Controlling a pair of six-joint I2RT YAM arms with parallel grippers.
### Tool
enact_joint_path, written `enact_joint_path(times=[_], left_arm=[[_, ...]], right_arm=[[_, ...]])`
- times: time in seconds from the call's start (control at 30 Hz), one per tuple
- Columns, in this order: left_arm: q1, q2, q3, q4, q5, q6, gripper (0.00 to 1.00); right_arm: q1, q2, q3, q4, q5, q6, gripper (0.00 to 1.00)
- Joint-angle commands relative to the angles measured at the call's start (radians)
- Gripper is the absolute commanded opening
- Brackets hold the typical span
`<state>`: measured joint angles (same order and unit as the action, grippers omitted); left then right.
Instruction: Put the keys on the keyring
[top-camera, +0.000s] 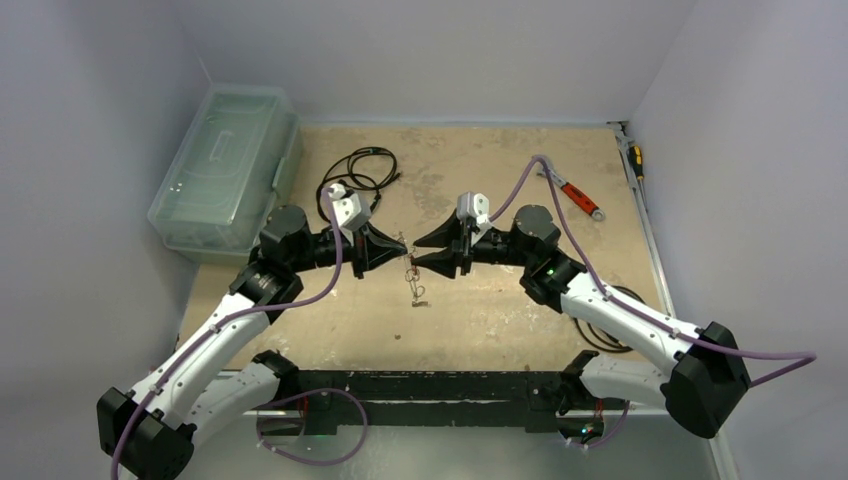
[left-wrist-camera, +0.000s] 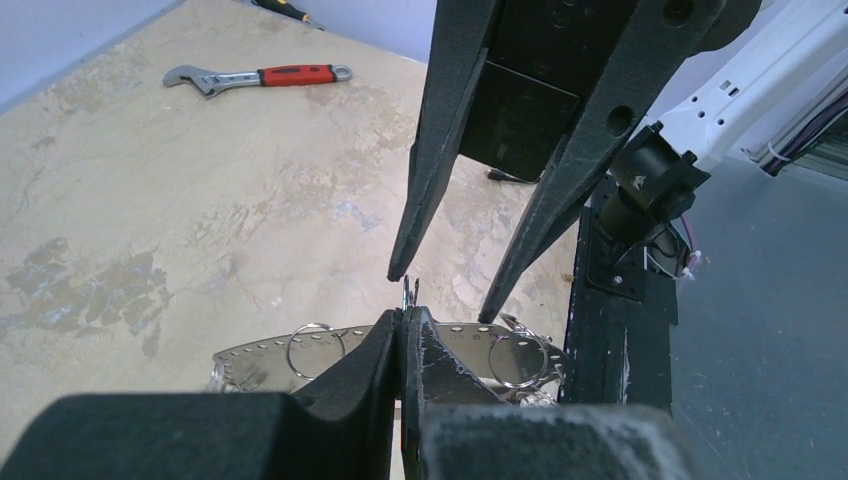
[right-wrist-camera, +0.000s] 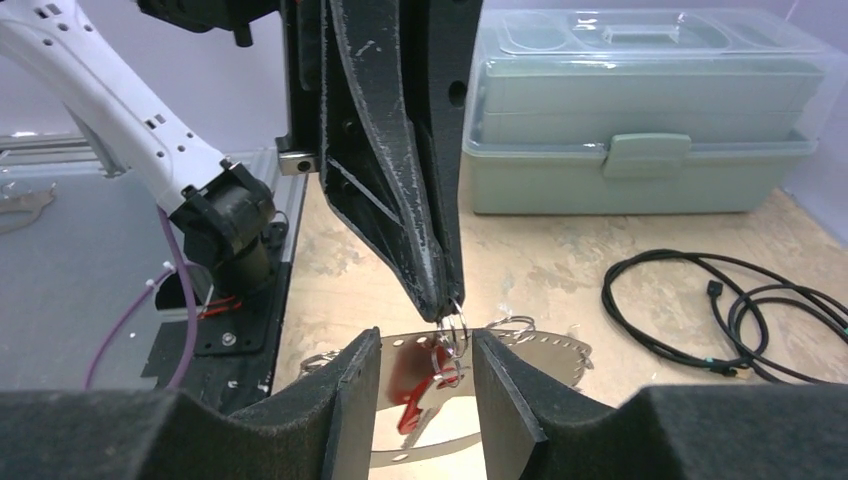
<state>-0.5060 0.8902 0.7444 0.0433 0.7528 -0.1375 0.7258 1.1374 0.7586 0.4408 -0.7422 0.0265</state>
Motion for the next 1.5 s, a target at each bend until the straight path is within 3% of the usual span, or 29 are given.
enact_joint_path(times=[0.0,0.6,0.93,1.13,1.33,1.47], left_arm=[[0.000,-0.025,0.014,0.059,0.002,0.006,0.00],[0.000,-0.037,0.009,0.062,0.011,0.005,0.00],[0.000,-0.043,0.006,0.060,0.010,0.005,0.00],[0.000,-0.041,0.006,0.058,0.010,0.008,0.00],[0.000,-0.042,0.007,0.058,0.012,0.008,0.00],[0.000,-0.042,0.008,0.059,0.014,0.008,0.00]], right_arm=[[0.003,-0.007,-0.007,0.030,0.064,0.007,0.42],[-0.005,0.020,-0.001,0.036,0.071,0.018,0.35],[-0.006,0.052,0.011,0.069,0.036,0.039,0.16],[-0.005,0.059,0.015,0.081,0.020,0.047,0.16],[-0.005,0.055,0.013,0.094,0.015,0.053,0.26],[-0.005,0.058,0.013,0.100,0.007,0.053,0.18]])
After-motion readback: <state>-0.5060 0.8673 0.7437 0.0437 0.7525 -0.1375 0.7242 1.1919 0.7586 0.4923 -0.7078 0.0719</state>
